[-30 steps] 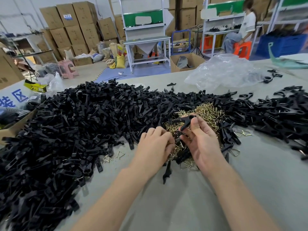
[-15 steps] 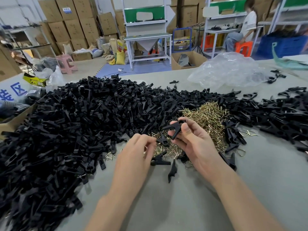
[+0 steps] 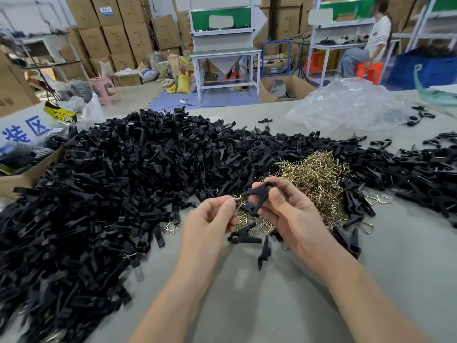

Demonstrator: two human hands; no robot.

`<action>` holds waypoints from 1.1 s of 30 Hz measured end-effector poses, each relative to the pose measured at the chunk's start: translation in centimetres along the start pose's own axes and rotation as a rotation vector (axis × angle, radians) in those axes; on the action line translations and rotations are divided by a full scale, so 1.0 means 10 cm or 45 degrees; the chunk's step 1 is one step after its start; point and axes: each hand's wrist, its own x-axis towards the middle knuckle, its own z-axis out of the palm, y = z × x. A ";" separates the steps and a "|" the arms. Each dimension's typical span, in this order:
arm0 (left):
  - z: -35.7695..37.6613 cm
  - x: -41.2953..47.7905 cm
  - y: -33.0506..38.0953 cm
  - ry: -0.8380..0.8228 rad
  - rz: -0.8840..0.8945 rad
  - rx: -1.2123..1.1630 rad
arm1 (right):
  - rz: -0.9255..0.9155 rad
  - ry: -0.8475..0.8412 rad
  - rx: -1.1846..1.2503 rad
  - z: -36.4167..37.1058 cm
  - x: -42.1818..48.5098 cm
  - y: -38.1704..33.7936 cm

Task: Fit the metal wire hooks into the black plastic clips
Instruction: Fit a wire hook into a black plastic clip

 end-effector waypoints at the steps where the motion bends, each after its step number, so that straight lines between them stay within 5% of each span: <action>1: 0.02 -0.01 0.01 -0.011 -0.062 -0.078 | -0.001 -0.019 -0.018 0.01 -0.01 0.01; 11: 0.07 -0.05 0.03 -0.083 -0.234 -0.259 | -0.038 -0.145 -0.129 0.03 -0.04 0.06; 17: 0.11 -0.08 0.08 -0.080 -0.294 -0.350 | -0.187 -0.154 -0.570 0.06 -0.10 0.00; 25: 0.14 -0.12 0.11 -0.338 -0.459 -0.541 | -0.210 -0.147 -0.994 0.13 -0.16 0.09; 33: 0.09 -0.10 0.03 -0.635 -0.494 -0.565 | -0.172 -0.249 -0.987 0.17 -0.19 0.05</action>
